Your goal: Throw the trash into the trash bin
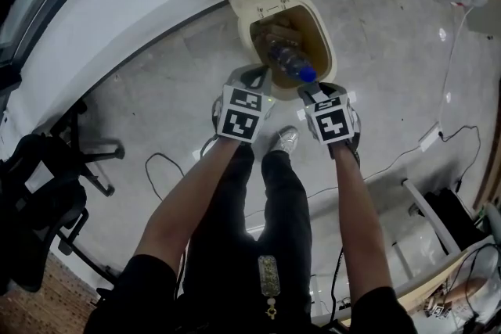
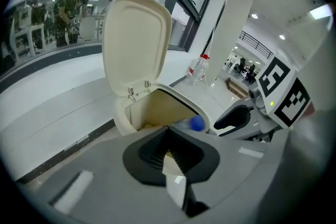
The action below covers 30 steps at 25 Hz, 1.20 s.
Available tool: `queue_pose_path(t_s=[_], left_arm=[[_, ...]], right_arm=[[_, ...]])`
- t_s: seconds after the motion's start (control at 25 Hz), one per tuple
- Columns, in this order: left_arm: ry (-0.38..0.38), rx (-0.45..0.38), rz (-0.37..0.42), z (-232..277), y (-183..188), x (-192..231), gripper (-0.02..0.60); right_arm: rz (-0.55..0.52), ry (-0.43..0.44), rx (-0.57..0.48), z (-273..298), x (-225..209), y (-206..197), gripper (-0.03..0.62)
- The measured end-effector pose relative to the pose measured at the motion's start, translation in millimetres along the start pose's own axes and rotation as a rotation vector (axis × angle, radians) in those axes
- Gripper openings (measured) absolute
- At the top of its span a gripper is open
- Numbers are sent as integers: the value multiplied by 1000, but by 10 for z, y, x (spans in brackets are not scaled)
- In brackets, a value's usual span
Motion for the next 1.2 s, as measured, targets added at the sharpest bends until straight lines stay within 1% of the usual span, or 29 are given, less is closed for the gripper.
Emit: queue_pose_path(t_s=[0.16,0.36,0.48,0.56,0.68,0.72,0.76,0.8,0.96,1.08,1.16,1.2], left_arm=[[-13,5,6,16,-11,6,2],[-29,8,16,22,-8,-18,2],[-26,1,18,23,26,25,2],[-11,-8,19,5,80,117,2],[36,-27,24,-69,218,375,3],[51,-34,26,-98,278,479,3],[64,-42,31,-125,340,584,2],[74,-49,38,-151,400,689,3],[139,-49,67,-290,621,1145,3],[184,-77,84,-371,894,1474,2],[189,-106,105,-411,1152,1610,3],[177,-122,120,-425,1290,1630,3]], right_arm=[[21,2,-53,-25,-12,83,177],[36,9,-84,-59,2,136,176],[43,21,-119,-109,17,197,177],[47,36,-163,-180,29,278,176],[48,45,-247,-342,17,463,171],[50,34,-274,-399,-6,533,69],[51,21,-299,-453,-29,607,16],[53,14,-324,-504,-42,687,3],[41,26,-412,-684,-12,1011,2],[32,42,-464,-811,24,1212,2],[20,42,-488,-896,49,1302,2],[12,40,-498,-932,66,1325,2]])
Point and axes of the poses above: the fingertips, and each gripper's own axes: z forward along the fingers, x to its left, y out of its top, the point moved 1 cm from there along -z, backward along the fingers, and after that the axes turned 6 degrees about z, right-handed, at the moved point
